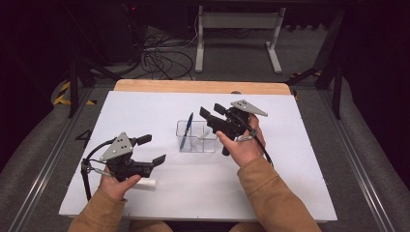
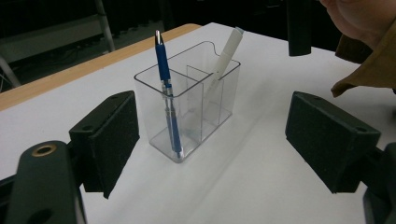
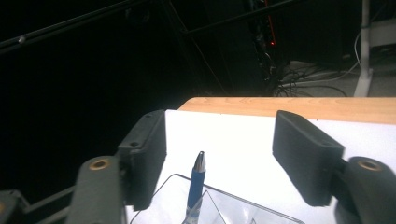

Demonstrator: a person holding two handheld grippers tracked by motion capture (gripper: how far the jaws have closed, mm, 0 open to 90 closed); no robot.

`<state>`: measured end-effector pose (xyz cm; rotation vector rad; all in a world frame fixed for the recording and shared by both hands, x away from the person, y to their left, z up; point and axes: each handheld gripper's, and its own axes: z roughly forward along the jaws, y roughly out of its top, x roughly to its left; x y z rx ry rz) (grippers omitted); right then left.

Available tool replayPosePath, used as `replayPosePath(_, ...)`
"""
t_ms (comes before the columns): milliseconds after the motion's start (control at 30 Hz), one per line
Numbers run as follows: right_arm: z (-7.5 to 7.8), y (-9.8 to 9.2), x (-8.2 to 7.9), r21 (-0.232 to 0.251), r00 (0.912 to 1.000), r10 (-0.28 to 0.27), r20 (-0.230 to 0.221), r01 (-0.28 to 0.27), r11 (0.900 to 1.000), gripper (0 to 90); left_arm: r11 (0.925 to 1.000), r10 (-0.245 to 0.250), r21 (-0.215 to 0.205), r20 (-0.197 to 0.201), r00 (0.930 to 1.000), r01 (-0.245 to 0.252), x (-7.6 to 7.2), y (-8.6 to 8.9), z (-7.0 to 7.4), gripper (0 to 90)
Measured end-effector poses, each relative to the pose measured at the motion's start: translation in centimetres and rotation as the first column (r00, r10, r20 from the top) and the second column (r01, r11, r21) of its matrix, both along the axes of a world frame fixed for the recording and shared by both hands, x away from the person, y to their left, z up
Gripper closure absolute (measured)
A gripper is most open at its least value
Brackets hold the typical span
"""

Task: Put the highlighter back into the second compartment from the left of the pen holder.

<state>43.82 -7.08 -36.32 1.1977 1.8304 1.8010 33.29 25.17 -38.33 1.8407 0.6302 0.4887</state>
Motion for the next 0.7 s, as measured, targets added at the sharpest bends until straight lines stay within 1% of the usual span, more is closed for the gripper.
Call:
replayPosePath(33,0.1,-0.2,-0.1,-0.006,0.9999,0.008,0.01,-0.008,1.0,33.8,1.0,0.002,0.002,0.003,1.0,-0.002,0.0,0.0,0.0,18.1)
replayPosePath(133,0.4,-0.6,-0.5,-0.009,0.9997,0.017,0.019,-0.017,1.0,32.7,1.0,0.005,0.007,0.004,1.0,-0.005,0.0,0.1,-0.1,18.1)
replayPosePath(200,0.5,-0.8,-0.7,-0.013,0.9994,0.023,0.025,-0.022,1.0,32.2,1.0,0.006,0.003,-0.001,1.0,-0.006,0.0,0.2,-0.1,18.0)
replayPosePath(233,0.6,-0.8,-0.8,-0.012,0.9993,0.022,0.029,-0.022,1.0,31.8,1.0,0.008,0.001,0.002,1.0,-0.008,0.0,0.2,-0.1,18.0)
replayPosePath(333,0.7,-1.1,-0.8,-0.018,0.999,0.027,0.036,-0.027,0.999,31.2,0.9999,0.01,0.006,0.01,0.9999,-0.01,-0.1,0.4,-0.1,18.0)
replayPosePath(367,0.8,-1.1,-0.9,-0.018,0.999,0.028,0.035,-0.027,0.999,31.0,1.0,0.009,0.002,0.006,0.9999,-0.009,-0.1,0.4,-0.1,18.0)
replayPosePath(467,0.9,-1.4,-1.0,-0.021,0.9987,0.031,0.04,-0.03,0.999,30.5,0.9999,0.012,0.01,0.009,0.9999,-0.012,-0.2,0.5,-0.1,17.9)
replayPosePath(533,1.1,-1.6,-1.2,-0.021,0.998,0.037,0.051,-0.036,0.999,29.8,0.9998,0.015,0.015,0.017,0.9998,-0.015,-0.2,0.6,-0.1,17.8)
replayPosePath(600,1.3,-1.8,-1.3,-0.027,0.996,0.053,0.072,-0.051,0.998,28.6,0.9998,0.015,0.016,0.017,0.9997,-0.015,-0.2,0.6,-0.1,17.6)
replayPosePath(633,1.3,-1.9,-1.3,-0.037,0.9953,0.051,0.082,-0.048,0.998,27.8,0.9998,0.015,0.009,0.014,0.9998,-0.015,-0.3,0.6,-0.1,17.5)
replayPosePath(667,1.4,-2.1,-1.4,-0.045,0.9951,0.053,0.083,-0.049,0.998,25.6,0.9998,0.015,0.009,0.012,0.9998,-0.015,-0.3,0.6,-0.1,17.4)
replayPosePath(700,1.5,-2.2,-1.5,-0.052,0.9975,0.042,0.057,-0.039,0.998,24.3,0.9999,0.013,0.011,0.014,0.9998,-0.013,-0.4,0.6,-0.1,17.3)
